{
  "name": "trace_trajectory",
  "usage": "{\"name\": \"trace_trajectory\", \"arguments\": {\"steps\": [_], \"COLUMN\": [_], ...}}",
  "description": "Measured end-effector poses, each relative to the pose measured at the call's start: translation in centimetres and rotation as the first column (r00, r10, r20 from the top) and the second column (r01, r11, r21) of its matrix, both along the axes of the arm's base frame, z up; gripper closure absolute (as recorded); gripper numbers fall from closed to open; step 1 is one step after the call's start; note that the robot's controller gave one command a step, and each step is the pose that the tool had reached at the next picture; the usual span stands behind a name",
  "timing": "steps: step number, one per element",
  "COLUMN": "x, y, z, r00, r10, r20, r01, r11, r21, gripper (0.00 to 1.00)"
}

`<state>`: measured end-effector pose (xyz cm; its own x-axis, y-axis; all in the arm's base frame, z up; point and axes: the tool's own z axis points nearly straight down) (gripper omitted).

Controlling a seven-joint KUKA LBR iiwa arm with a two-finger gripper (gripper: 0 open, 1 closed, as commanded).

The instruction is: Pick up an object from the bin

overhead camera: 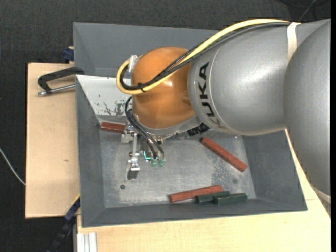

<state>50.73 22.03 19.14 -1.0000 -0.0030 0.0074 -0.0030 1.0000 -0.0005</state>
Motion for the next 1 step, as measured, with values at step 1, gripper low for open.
{"name": "trace_trajectory", "arguments": {"steps": [1], "x": [0.22], "y": [-0.11], "z": [0.4], "r00": [1.0], "r10": [-0.003], "r20": [0.008], "r01": [0.003], "r11": [1.0], "r21": [0.002], "gripper": [0.0]}}
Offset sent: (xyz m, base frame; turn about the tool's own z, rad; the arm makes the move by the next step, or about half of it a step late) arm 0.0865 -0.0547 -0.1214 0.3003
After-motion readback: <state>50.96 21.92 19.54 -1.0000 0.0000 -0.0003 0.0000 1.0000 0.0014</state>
